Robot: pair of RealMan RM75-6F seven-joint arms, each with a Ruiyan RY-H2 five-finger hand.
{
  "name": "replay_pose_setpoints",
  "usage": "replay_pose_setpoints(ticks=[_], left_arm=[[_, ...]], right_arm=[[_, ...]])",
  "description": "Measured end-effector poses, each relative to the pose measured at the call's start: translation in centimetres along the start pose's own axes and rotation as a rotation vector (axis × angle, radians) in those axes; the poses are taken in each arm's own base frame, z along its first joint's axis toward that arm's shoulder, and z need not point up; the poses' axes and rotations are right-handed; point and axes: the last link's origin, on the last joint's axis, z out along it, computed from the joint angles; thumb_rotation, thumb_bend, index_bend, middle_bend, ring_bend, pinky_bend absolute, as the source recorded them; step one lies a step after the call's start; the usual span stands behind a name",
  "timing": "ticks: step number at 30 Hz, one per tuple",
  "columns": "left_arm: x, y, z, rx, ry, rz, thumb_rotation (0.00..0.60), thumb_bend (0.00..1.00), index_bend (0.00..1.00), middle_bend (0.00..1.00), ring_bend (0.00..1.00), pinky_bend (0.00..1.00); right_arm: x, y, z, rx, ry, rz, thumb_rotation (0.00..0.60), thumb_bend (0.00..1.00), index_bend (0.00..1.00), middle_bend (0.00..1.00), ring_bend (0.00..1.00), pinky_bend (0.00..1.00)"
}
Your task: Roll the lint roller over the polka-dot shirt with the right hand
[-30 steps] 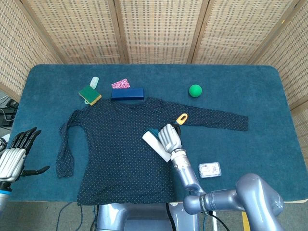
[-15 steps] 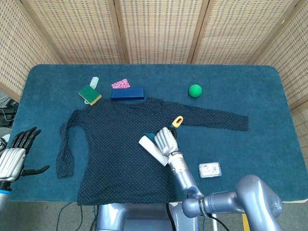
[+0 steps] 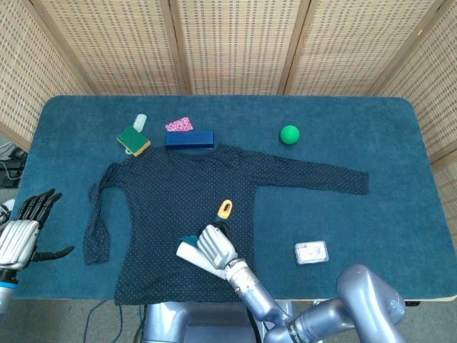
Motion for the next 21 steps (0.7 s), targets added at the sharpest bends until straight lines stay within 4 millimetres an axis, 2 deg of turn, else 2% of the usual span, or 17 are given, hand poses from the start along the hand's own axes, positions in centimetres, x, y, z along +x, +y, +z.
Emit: replay_pose_setpoints(ticks=[7, 12, 16, 21], left_arm=[[0.0, 0.0, 0.0, -0.001, 0.002, -0.001, 0.600, 0.00, 0.00, 0.00, 0.00, 0.00], [0.1, 0.0, -0.1, -0.001, 0.005, -0.004, 0.600, 0.00, 0.00, 0.00, 0.00, 0.00], [0.1, 0.1, -0.1, -0.005, 0.005, -0.004, 0.600, 0.00, 0.00, 0.00, 0.00, 0.00], [0.2, 0.0, -0.1, -0.004, 0.005, -0.006, 0.600, 0.00, 0.00, 0.00, 0.00, 0.00]], right_arm=[[-0.2, -0.1, -0.2, 0.003, -0.001, -0.007, 0.600, 0.94, 0.68, 1.00, 1.00, 1.00], [-1.2, 0.8, 0.3, -0.035, -0.005, -0.043, 0.600, 0.94, 0.68, 1.00, 1.00, 1.00], [-3.2, 2.2, 0.7, -0.086, -0.036, -0.053, 0.600, 0.94, 0.68, 1.00, 1.00, 1.00], [-6.6, 4.8, 1.3, -0.170, -0.114, -0.060, 0.600, 0.94, 0.67, 1.00, 1.00, 1.00]])
